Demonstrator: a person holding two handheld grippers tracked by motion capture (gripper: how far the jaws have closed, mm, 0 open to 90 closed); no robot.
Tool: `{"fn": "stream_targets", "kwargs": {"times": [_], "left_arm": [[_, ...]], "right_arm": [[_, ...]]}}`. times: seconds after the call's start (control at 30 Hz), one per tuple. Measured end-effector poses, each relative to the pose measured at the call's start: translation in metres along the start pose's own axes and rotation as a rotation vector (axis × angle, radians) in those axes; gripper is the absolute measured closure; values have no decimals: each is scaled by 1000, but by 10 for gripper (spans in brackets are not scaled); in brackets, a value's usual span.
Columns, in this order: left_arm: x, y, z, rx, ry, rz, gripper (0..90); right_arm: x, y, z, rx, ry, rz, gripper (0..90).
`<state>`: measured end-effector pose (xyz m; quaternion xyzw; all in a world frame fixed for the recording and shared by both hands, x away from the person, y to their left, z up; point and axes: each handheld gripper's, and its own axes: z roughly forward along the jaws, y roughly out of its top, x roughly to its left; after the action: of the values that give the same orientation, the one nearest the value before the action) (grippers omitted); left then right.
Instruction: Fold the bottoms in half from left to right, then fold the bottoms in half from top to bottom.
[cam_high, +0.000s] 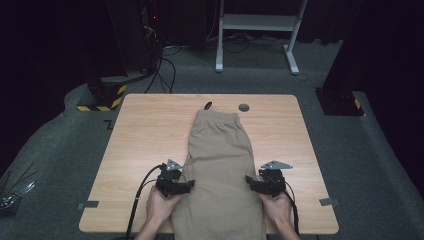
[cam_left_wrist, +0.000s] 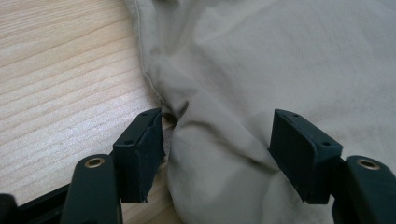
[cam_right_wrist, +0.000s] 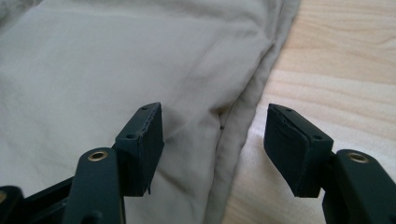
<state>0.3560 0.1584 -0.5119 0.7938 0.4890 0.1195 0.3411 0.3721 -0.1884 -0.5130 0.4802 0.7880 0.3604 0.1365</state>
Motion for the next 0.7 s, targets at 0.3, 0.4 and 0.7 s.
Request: {"fn": "stream_targets", "kwargs": {"times": [0.3, 0.4, 0.7], "left_arm": [[-7, 1, 4, -8, 27, 32, 378], [-9, 4, 6, -1, 40, 56, 441], [-11, 15, 18, -6, 72, 93, 462]], "right_arm": [[7, -5, 1, 16, -4, -37, 379], [11, -5, 2, 21, -24, -53, 391], [12, 1, 7, 37, -46, -77, 384]]}}
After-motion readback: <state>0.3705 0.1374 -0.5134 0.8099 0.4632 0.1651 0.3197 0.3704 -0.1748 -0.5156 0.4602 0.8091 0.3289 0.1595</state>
